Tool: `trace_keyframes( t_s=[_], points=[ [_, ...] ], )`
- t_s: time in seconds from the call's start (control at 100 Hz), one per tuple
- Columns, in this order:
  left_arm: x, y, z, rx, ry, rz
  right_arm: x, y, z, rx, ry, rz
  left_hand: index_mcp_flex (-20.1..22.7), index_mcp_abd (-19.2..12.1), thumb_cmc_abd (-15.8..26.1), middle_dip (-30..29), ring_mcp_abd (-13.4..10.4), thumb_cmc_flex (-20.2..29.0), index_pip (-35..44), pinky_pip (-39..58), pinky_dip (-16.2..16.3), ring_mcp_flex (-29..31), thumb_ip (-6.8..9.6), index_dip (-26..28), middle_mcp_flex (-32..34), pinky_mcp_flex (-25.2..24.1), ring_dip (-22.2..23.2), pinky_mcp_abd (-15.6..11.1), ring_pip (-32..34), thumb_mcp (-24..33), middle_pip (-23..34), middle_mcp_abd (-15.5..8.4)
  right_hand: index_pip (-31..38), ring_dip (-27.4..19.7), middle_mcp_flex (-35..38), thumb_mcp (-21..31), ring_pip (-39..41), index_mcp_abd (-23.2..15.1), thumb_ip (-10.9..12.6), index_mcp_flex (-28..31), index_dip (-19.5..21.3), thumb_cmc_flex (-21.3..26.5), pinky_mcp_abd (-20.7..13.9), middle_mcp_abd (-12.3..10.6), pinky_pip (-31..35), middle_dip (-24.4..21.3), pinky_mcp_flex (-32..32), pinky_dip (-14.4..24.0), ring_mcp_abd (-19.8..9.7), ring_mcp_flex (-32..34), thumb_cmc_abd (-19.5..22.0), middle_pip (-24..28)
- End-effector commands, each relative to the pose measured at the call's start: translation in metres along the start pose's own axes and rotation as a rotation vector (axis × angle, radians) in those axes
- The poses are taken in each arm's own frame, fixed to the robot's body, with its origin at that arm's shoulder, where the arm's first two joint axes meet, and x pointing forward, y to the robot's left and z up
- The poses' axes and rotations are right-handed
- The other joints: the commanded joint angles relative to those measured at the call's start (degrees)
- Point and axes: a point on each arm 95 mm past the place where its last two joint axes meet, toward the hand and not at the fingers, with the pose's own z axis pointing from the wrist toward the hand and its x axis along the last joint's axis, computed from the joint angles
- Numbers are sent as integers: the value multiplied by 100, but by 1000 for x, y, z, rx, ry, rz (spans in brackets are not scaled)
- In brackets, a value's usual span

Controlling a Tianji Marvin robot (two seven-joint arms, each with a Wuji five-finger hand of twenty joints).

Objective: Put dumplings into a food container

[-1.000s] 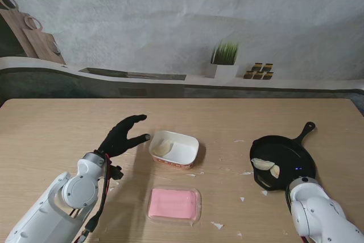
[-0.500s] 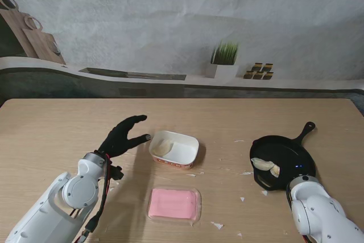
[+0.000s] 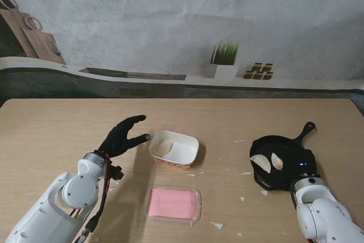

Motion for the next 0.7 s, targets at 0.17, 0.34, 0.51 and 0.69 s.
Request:
trace_keyframes(
  t_s=[0.17,0.34,0.51,0.69],
  points=[
    [4,2,0,-14,2,-9,-11,12,-6,-85,-11,46,63,90,205,50,19,-2,-120,-223,76,58,123,-74,36,-20,63,96,83,-69,-35,65,436,-5,146,851,221,-125,-82,571,162,608,289,84,262,151,-22,68,372,296,101,108],
    [4,3,1,-14,3,-9,-9,35,-3,-161,23,148,59,69,208,46,4,0,-141,-224,71,46,124,-82,28,-19,59,91,79,-82,-37,54,401,26,127,848,301,-23,-75,598,209,703,357,209,297,209,-85,111,497,248,93,93],
    [4,2,1,-13,7,-8,9,72,4,-184,130,205,66,79,221,45,12,9,-141,-224,68,39,124,-81,23,-19,57,91,75,-92,-36,49,378,28,122,825,320,-30,-71,606,232,707,356,197,305,226,-88,130,477,243,101,86],
    [3,0,-1,-4,8,-10,48,107,19,-169,257,252,59,75,228,45,4,15,-145,-223,65,34,124,-81,20,-15,56,83,73,-101,-35,38,361,29,122,812,331,-51,-73,598,249,692,331,185,304,234,-76,137,469,248,118,81]
  ],
)
